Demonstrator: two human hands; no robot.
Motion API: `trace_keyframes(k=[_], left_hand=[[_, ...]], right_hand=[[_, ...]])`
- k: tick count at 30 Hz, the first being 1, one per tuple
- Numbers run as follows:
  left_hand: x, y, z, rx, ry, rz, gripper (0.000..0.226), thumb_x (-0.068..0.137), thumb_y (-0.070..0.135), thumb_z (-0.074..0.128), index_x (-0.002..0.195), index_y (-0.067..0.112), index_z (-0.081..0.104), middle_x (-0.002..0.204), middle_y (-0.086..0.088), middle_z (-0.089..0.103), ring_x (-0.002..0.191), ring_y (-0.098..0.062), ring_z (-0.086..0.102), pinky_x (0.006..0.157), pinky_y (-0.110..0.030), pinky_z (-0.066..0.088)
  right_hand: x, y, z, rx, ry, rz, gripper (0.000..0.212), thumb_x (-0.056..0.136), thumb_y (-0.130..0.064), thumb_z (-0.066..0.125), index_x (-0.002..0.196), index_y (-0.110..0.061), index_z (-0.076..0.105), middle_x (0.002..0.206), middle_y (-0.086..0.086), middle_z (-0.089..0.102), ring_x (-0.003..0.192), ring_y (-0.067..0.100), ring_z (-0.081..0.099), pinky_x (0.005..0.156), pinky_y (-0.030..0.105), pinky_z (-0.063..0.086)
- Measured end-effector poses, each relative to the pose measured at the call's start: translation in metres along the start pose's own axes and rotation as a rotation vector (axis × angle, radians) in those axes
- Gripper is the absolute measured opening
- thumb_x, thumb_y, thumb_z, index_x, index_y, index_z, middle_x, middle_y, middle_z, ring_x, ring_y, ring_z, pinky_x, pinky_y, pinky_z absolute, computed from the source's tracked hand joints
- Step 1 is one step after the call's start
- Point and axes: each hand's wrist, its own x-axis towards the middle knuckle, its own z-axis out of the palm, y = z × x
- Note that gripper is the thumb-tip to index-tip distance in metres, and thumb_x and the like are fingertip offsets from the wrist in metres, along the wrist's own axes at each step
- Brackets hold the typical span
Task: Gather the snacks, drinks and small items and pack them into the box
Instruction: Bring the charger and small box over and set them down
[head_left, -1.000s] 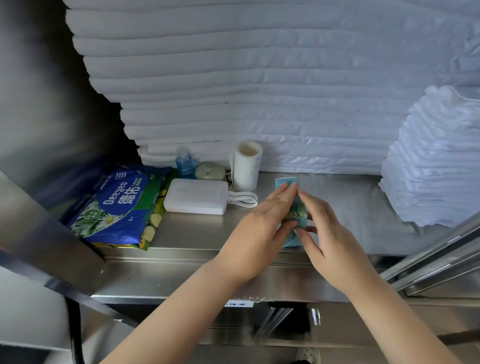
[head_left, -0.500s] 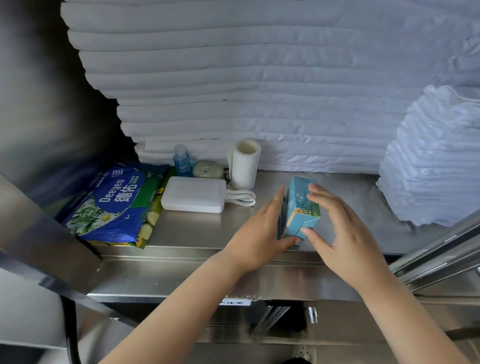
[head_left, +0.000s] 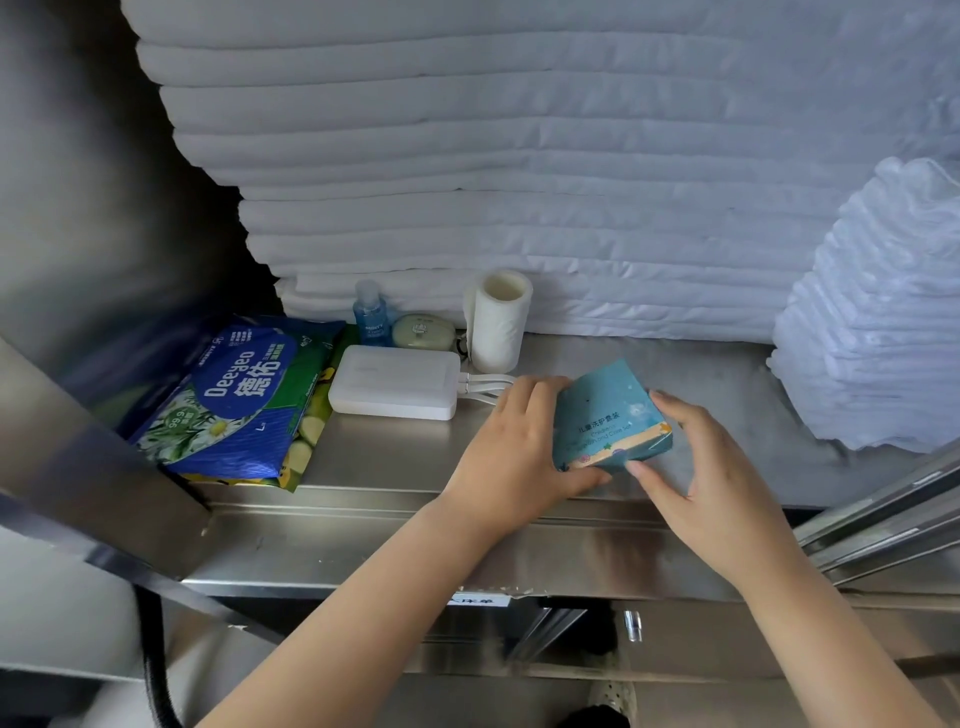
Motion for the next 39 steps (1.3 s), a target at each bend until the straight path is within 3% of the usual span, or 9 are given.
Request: trace_keyframes(k=[4,11,15,19,24,28,31,34,39], left_hand=[[0.001,0.0,0.003,0.024,-0.02,0.002,0.077,0.068,0.035,0.081,0.127,0.001,0.045,0.122,-0.009,0.049,0.114,-0.021,0.044,0.096,-0.016,0.026],[-0.001,-0.004,0.003,-0.001,-0.075,-0.003,0.078,0.069,0.036,0.08,0.131,0.006,0.042,0.128,-0.005,0.047,0.118,-0.019,0.042,0.097,-0.018,0.028],[-0.009,-0.008,-0.004,0.102,-0.048,0.09,0.065,0.075,0.029,0.076,0.13,0.006,0.048,0.136,-0.008,0.045,0.125,-0.022,0.042,0.104,-0.027,0.033],[-0.025,-0.012,0.002,0.292,0.008,0.291,0.035,0.085,0.014,0.065,0.119,0.008,0.062,0.122,-0.008,0.061,0.115,-0.027,0.056,0.088,-0.037,0.051],[-0.024,-0.011,0.004,0.328,0.001,0.27,0.044,0.076,-0.002,0.072,0.118,0.007,0.064,0.124,-0.008,0.062,0.118,-0.025,0.056,0.081,-0.033,0.055],[-0.002,-0.008,0.006,0.405,0.038,0.261,0.034,0.073,-0.004,0.065,0.106,0.003,0.068,0.114,-0.011,0.067,0.109,-0.029,0.062,0.08,-0.034,0.054],[0.015,-0.009,0.015,0.409,0.003,0.148,0.048,0.066,-0.014,0.066,0.113,-0.003,0.063,0.12,-0.017,0.062,0.116,-0.035,0.056,0.093,-0.039,0.048],[0.025,-0.014,0.028,0.501,-0.078,0.049,0.055,0.087,0.0,0.047,0.14,-0.001,0.034,0.149,-0.018,0.03,0.141,-0.03,0.023,0.115,-0.035,0.017],[0.032,-0.026,0.034,0.65,-0.124,-0.033,0.059,0.096,0.015,0.027,0.148,0.001,0.003,0.156,-0.017,0.001,0.144,-0.027,-0.002,0.116,-0.035,-0.001]], right_hand=[[-0.003,0.005,0.004,-0.118,-0.059,0.097,0.055,0.075,-0.027,0.076,0.122,-0.013,0.05,0.12,0.003,0.061,0.106,0.014,0.054,0.075,0.012,0.033],[-0.004,0.003,0.004,-0.097,-0.039,0.092,0.056,0.077,-0.025,0.074,0.126,-0.013,0.048,0.124,0.0,0.056,0.113,0.014,0.051,0.083,0.015,0.036],[-0.007,0.0,0.005,-0.081,0.025,-0.032,0.04,0.079,-0.015,0.071,0.117,-0.013,0.058,0.12,-0.002,0.055,0.109,0.016,0.053,0.082,0.019,0.045],[-0.009,0.0,0.009,-0.133,0.095,-0.069,0.035,0.077,-0.009,0.074,0.111,-0.006,0.064,0.116,0.003,0.059,0.105,0.021,0.056,0.089,0.02,0.04],[-0.006,-0.001,0.016,-0.166,0.129,-0.094,0.032,0.077,-0.01,0.073,0.108,-0.004,0.065,0.116,0.004,0.062,0.106,0.015,0.054,0.091,0.019,0.038],[0.013,-0.003,0.02,-0.192,0.128,-0.032,0.029,0.076,-0.008,0.074,0.104,-0.008,0.065,0.113,0.003,0.064,0.1,0.023,0.061,0.079,0.026,0.048],[0.035,-0.001,0.024,-0.202,0.104,0.009,0.029,0.076,-0.003,0.073,0.104,-0.007,0.065,0.116,0.006,0.064,0.102,0.028,0.061,0.08,0.033,0.05],[0.056,0.002,0.03,-0.18,0.081,0.044,0.03,0.079,-0.002,0.069,0.108,-0.006,0.065,0.122,0.007,0.062,0.105,0.028,0.06,0.083,0.035,0.049],[0.075,0.001,0.037,-0.118,0.077,0.021,0.029,0.081,-0.002,0.068,0.11,-0.004,0.065,0.122,0.008,0.062,0.107,0.026,0.06,0.087,0.03,0.046]])
